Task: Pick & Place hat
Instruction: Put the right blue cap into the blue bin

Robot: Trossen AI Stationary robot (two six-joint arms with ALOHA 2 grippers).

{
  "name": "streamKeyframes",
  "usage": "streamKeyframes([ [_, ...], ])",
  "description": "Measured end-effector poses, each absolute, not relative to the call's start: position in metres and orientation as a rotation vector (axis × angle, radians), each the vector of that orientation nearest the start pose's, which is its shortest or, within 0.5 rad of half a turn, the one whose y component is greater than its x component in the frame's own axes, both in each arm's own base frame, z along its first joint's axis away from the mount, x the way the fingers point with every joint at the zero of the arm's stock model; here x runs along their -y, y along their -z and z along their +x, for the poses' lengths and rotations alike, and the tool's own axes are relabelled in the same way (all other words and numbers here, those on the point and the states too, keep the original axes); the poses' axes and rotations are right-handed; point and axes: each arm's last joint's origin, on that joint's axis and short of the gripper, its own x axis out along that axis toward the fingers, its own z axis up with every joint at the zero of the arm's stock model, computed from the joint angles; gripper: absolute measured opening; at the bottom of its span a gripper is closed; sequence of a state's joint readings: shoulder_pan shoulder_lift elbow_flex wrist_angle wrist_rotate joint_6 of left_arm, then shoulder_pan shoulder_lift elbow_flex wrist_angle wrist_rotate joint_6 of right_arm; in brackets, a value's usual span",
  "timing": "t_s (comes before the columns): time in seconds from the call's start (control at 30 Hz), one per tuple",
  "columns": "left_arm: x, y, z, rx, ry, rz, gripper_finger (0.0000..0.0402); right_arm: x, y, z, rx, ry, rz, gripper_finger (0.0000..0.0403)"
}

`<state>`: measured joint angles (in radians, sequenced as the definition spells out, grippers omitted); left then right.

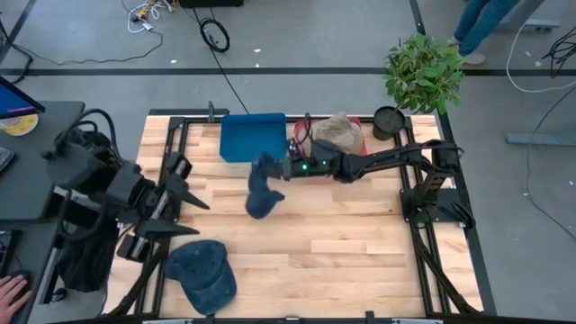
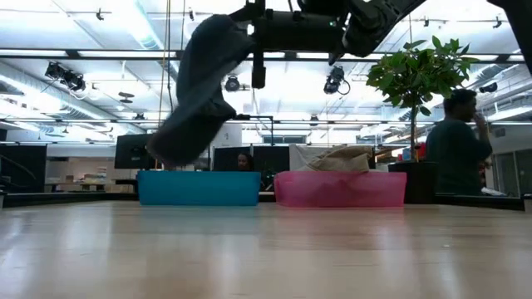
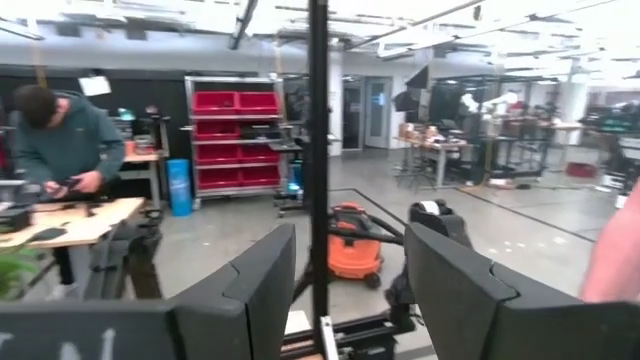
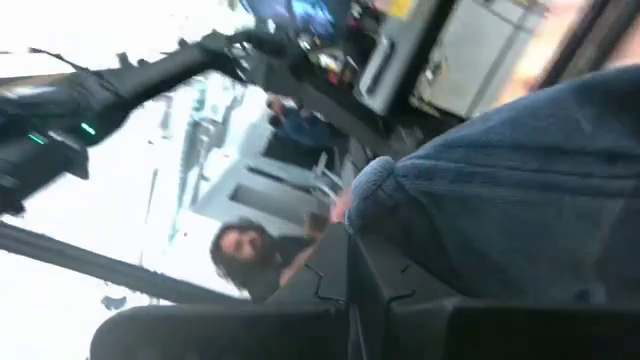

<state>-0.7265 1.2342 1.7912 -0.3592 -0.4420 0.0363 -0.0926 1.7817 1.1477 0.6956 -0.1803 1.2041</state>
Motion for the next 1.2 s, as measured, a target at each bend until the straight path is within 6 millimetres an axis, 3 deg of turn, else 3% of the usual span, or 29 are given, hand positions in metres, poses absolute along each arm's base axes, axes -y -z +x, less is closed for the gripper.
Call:
streamKeyframes([
  [0.33, 0.120, -0.553, 0.157, 0.175, 0.209, -0.082, 0.0193, 0.086, -0.322, 0.409, 0.113, -0.016, 1.040, 0.0000],
  [0.53, 0.119, -0.555, 0.156, 0.189, 0.193, -0.096, 0.0193, 0.125, -0.336, 0.403, 0.111, 0.094, 0.982, 0.0000],
  [0.77, 0.119, -0.558, 0.156, 0.214, 0.189, -0.115, 0.0193, 0.159, -0.331, 0.391, 0.099, 0.192, 0.976, 0.0000],
  [1.03, 0.119, -0.558, 0.156, 0.215, 0.190, -0.124, 0.0193, 0.183, -0.323, 0.380, 0.046, 0.291, 0.947, 0.0000],
  [1.2, 0.119, -0.558, 0.156, 0.215, 0.190, -0.123, 0.0193, 0.191, -0.306, 0.388, 0.039, 0.298, 0.947, 0.0000],
])
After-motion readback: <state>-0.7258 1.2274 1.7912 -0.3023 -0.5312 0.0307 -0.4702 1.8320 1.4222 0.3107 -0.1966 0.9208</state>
